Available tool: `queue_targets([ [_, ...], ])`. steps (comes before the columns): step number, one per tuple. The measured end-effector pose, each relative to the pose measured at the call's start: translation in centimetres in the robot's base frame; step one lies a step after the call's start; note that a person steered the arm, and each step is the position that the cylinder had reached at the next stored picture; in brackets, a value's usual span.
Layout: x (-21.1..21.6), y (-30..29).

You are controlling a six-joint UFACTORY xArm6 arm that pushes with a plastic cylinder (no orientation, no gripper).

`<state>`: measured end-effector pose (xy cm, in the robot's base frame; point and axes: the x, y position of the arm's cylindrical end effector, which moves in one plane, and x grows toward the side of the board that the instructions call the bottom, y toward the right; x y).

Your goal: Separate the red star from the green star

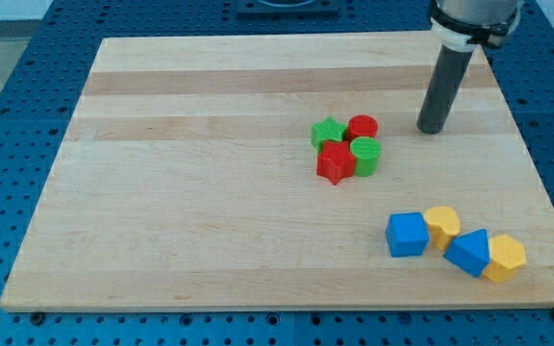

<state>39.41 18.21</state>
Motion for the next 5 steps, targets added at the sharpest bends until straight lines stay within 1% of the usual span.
queue_targets([
  [4,0.1,-0.1],
  [5,8.4,-4.5],
])
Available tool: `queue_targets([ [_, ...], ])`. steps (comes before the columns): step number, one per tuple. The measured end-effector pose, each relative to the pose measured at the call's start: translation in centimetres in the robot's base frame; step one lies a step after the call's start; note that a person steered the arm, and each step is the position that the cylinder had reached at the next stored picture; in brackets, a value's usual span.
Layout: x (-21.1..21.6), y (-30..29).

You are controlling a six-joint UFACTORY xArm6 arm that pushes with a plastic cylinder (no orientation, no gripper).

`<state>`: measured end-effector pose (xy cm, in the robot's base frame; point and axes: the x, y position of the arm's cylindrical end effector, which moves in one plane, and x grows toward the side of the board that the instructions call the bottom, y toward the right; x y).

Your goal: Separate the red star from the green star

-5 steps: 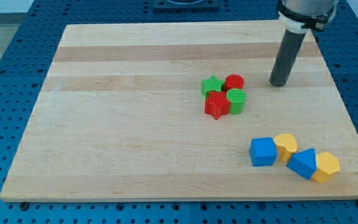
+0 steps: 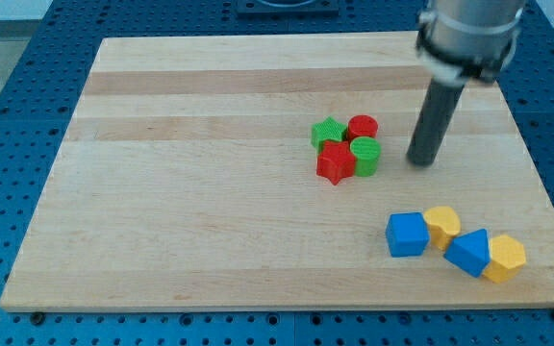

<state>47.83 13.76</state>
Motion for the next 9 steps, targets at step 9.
queue_targets([
  [9,-11.5,-14.0],
])
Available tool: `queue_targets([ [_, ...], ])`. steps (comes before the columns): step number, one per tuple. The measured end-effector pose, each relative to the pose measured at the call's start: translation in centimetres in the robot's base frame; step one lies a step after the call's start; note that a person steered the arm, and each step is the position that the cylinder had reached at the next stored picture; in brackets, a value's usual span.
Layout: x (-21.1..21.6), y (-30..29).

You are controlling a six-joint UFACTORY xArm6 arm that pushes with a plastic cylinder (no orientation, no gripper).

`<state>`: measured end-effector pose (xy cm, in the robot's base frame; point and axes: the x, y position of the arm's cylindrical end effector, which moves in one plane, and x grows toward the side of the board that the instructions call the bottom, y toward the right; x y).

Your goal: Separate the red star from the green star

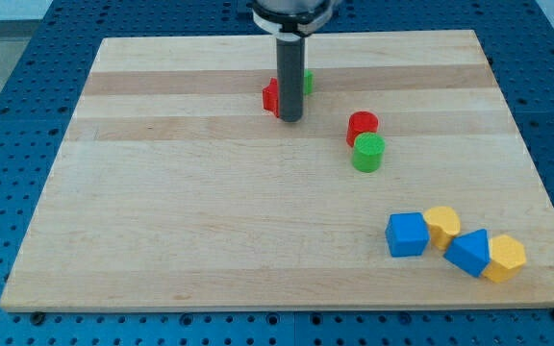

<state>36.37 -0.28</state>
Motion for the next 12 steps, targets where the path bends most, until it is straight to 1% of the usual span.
queue_targets([
  [3,-0.7,1.0],
  [4,-3.4,-0.3],
  [5,-4.4,-1.6],
  [9,-8.6,-11.4],
  [11,-8.6,-17.8],
  [12,-8.2,-18.7],
])
